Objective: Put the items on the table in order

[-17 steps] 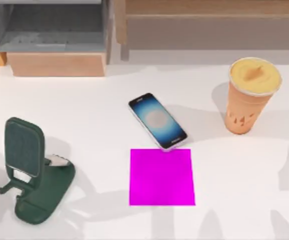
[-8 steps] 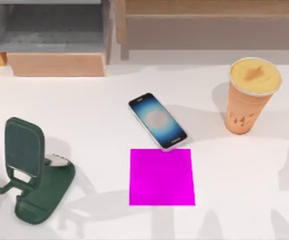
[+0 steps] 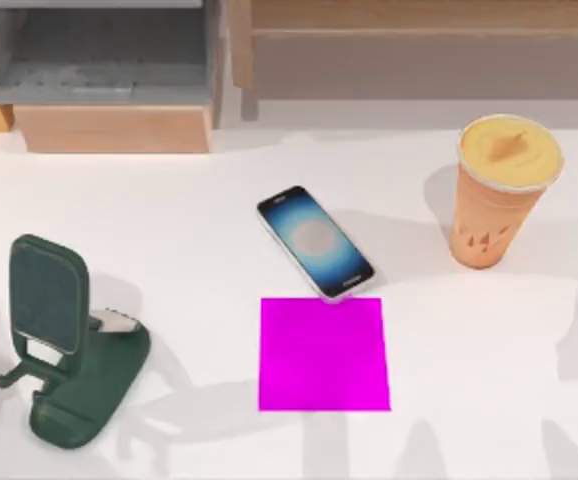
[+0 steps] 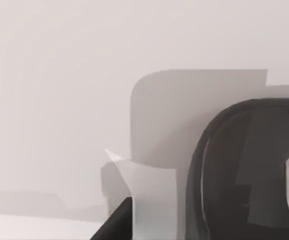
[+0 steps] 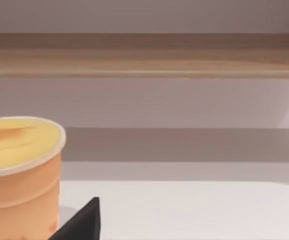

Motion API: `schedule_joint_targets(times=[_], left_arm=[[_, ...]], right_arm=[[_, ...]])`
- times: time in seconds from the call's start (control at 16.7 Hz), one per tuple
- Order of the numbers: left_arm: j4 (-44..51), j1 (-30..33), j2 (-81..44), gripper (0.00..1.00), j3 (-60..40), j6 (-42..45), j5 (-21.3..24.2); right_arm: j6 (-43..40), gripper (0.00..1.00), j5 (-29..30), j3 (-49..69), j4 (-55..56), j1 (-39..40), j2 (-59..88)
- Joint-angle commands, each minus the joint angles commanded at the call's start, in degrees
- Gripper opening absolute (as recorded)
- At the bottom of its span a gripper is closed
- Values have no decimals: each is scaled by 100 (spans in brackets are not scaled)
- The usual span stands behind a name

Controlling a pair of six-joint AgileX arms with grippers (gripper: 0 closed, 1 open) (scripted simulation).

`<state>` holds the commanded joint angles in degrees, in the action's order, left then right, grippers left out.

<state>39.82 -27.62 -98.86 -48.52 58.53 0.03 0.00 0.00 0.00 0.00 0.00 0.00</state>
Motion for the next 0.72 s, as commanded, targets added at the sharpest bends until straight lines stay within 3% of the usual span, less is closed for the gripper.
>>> schedule_joint_targets(times=[0.36, 0.72], left_arm=[[0, 0, 0, 2, 0, 0, 0], [0, 0, 0, 0, 0, 0, 0]], right_arm=[[0, 100, 0, 0, 0, 0, 0], [0, 100, 0, 0, 0, 0, 0]])
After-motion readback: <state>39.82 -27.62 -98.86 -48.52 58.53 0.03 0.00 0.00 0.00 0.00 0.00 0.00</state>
